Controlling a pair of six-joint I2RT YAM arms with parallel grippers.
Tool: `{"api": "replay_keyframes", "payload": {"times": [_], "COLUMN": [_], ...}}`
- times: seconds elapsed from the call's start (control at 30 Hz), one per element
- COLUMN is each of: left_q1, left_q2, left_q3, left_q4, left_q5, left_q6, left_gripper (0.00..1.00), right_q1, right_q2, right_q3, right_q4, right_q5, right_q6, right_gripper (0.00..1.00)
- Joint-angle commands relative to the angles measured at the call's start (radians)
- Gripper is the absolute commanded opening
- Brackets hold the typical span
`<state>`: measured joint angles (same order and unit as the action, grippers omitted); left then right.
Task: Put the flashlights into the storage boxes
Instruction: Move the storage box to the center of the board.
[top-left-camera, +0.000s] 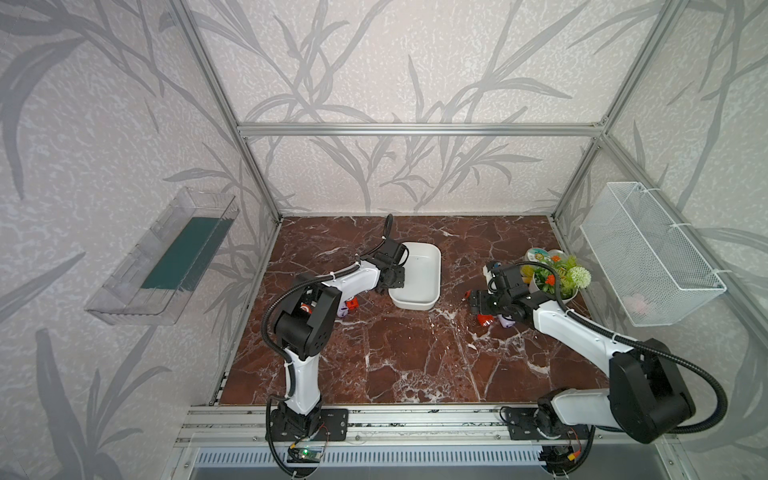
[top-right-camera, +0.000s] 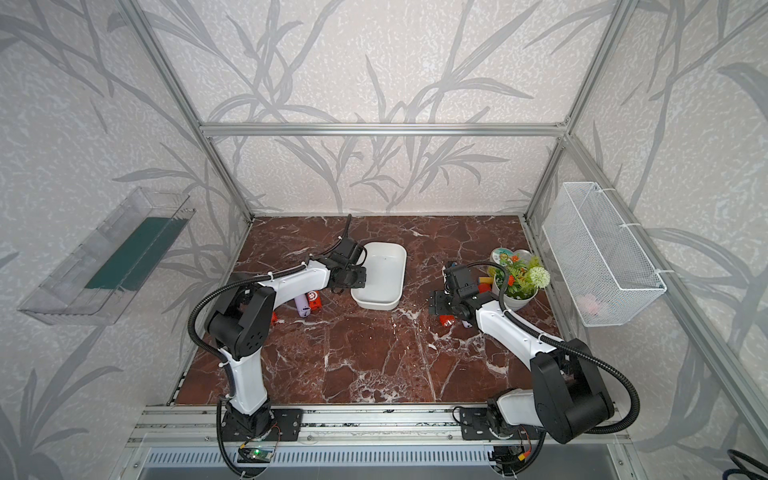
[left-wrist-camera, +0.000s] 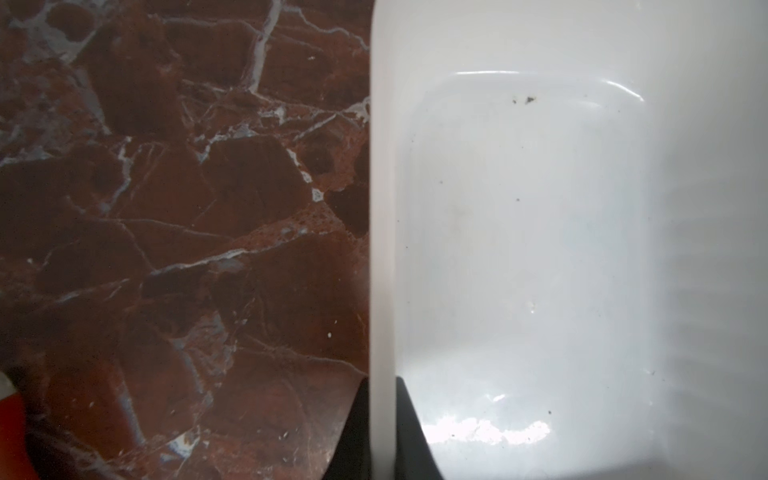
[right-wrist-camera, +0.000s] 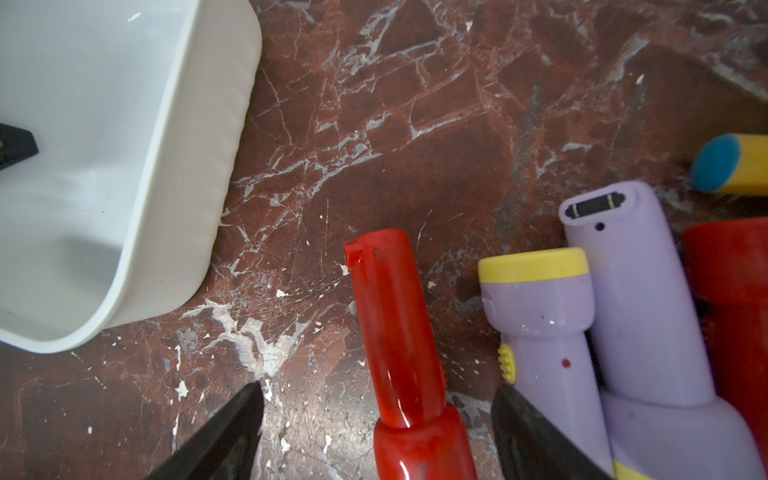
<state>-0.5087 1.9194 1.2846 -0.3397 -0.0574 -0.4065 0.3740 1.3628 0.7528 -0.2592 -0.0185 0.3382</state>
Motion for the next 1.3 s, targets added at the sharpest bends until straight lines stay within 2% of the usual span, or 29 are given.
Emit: {"api": "replay_keyframes", "payload": {"times": [0.0,0.57,0.97,1.27], "left_q1": [-0.016,-0.098,-0.141,-0.159], "left_q2": [-0.051,-0.083,-0.132,-0.183], "left_q3": [-0.036,-0.065,-0.131,-0.206], "left_q4": [-0.038,-0.055,-0.046,-0.015], "left_q5": [-0.006,-0.036,-0.072,-0.095], "left_q6": [-0.042,-0.082,-0.125,-0.181], "left_gripper": [0.09,0.1,0.11,0.12], "right_q1": [0.005,0.019,0.023,0.031], "right_q2": [0.022,0.084,0.138,0.173], "right_q3": [0.025,0.019,0.039,0.055], "right_q4": [-0.014,-0.022,-0.029,-0.035], "right_q5": [0.0,-0.013,-0.017,-0.011], "right_q6": [-0.01,-0.016,-0.013,-0.01], "right_gripper": [0.86,0.8,0.65,0.61]}}
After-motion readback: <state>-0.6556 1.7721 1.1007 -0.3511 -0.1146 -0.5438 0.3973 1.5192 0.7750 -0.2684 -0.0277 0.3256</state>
